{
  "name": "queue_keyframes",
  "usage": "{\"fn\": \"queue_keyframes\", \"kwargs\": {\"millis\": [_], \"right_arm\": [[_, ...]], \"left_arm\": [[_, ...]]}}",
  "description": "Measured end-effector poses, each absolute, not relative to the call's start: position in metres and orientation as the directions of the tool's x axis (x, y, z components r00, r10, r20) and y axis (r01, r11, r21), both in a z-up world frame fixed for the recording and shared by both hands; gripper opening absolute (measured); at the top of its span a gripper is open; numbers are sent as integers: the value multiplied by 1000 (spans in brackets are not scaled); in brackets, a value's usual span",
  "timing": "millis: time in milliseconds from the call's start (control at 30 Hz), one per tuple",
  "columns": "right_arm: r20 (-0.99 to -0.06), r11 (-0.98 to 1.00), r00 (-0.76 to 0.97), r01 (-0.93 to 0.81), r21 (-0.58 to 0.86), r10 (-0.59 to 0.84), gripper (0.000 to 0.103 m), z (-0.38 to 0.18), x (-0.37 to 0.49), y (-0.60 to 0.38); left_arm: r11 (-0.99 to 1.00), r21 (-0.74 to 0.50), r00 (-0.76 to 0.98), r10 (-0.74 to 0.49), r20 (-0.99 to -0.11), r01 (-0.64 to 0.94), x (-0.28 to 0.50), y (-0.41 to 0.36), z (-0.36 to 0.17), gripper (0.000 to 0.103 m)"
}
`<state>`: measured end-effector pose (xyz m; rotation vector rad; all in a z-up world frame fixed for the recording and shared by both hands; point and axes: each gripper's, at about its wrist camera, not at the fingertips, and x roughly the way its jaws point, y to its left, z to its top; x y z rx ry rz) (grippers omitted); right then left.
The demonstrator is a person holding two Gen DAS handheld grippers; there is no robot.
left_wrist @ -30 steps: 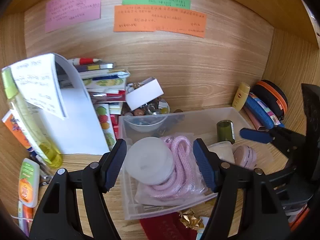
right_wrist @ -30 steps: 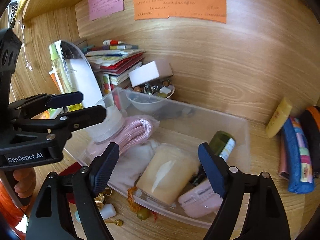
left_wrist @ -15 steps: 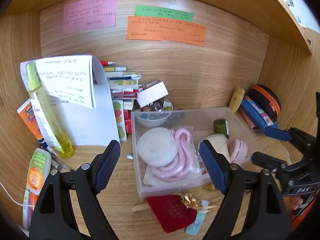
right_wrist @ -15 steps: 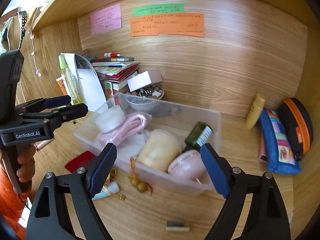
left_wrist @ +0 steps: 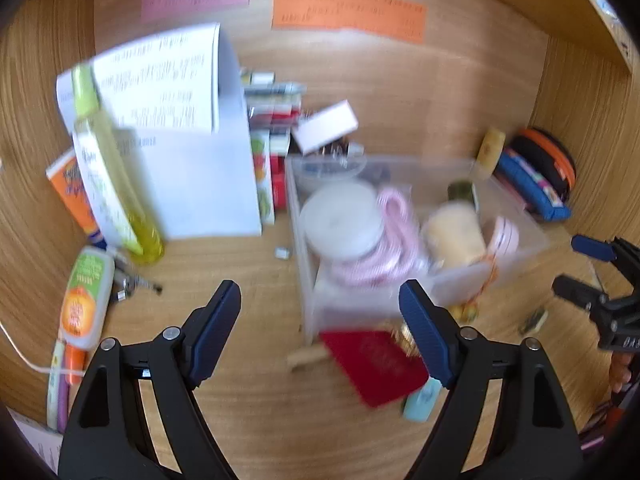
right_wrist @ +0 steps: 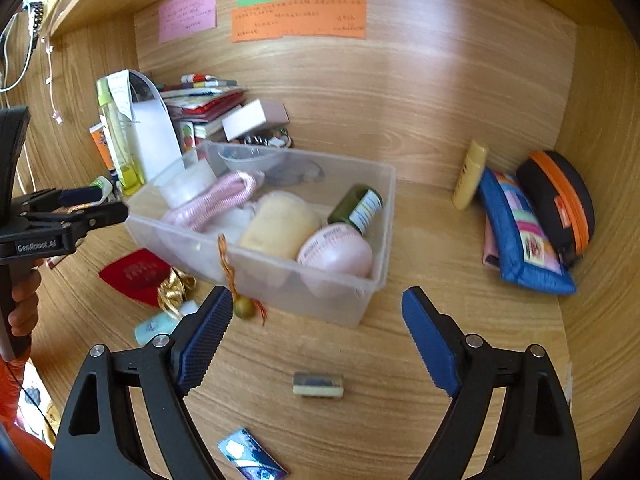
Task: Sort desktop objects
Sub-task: 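Raise both grippers out of the clear box and pull them back, then move the left gripper to the red velvet pouch and the right gripper to the beige block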
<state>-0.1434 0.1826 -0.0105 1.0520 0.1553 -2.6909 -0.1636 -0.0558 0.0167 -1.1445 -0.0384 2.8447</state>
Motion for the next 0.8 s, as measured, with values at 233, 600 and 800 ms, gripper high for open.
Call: {"fn": "queue_keyframes", "kwargs": {"millis": [233, 600, 800], "right_arm": [[-756, -966, -627, 256, 25, -186, 85, -43, -142, 188], [-768, -967, -610, 251, 48, -196, 85, -52, -140, 192], [-790, -959, -570, 272, 76, -225, 84, -62, -142, 189]], "left_arm": [[-996, -27, -633, 73, -771, -81, -149, -54, -18, 82], [-977, -125, -560, 200, -804, -170, -159, -31, -31, 82], [-968, -138, -493, 226, -840, -209, -172, -13, -47, 83]]}}
